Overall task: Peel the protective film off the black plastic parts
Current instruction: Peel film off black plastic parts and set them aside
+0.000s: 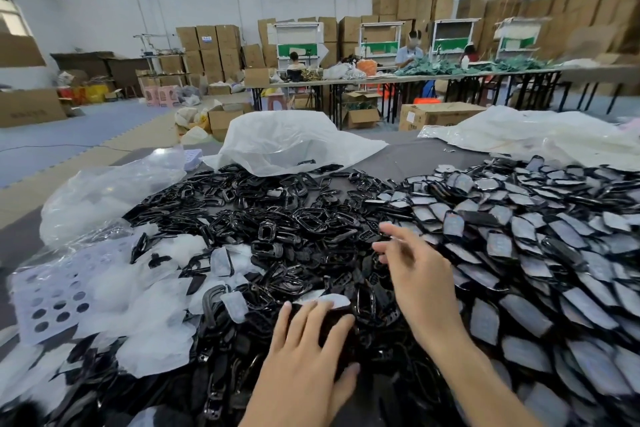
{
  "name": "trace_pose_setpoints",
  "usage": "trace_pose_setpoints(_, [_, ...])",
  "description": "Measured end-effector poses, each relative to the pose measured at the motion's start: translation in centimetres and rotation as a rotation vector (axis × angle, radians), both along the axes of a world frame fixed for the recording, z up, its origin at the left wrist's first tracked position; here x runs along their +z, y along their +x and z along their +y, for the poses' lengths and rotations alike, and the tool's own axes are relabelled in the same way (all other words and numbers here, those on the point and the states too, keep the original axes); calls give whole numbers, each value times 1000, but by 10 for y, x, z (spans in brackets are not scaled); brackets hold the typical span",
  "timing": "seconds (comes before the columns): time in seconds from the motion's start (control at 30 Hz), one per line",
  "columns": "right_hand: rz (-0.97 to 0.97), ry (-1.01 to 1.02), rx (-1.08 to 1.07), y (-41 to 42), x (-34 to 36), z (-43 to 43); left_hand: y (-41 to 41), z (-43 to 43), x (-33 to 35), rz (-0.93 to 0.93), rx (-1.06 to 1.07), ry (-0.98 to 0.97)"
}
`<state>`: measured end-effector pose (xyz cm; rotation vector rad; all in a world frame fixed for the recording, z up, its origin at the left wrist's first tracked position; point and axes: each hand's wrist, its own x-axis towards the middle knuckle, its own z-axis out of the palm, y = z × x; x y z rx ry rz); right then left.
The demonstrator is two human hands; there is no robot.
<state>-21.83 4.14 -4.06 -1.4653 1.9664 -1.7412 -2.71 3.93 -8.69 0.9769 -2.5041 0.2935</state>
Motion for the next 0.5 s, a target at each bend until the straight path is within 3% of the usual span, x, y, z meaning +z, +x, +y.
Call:
trace_pose_setpoints(0.1, [322, 190, 95, 27, -19, -8, -1, -20, 6, -17, 190, 23])
trace_pose_setpoints(0.23, [612, 483, 122, 36, -43, -14, 4, -42, 8, 6, 240, 33])
trace_pose_setpoints(0.5, [560, 421, 176, 33, -42, -12, 6, -52, 6, 167, 194, 52])
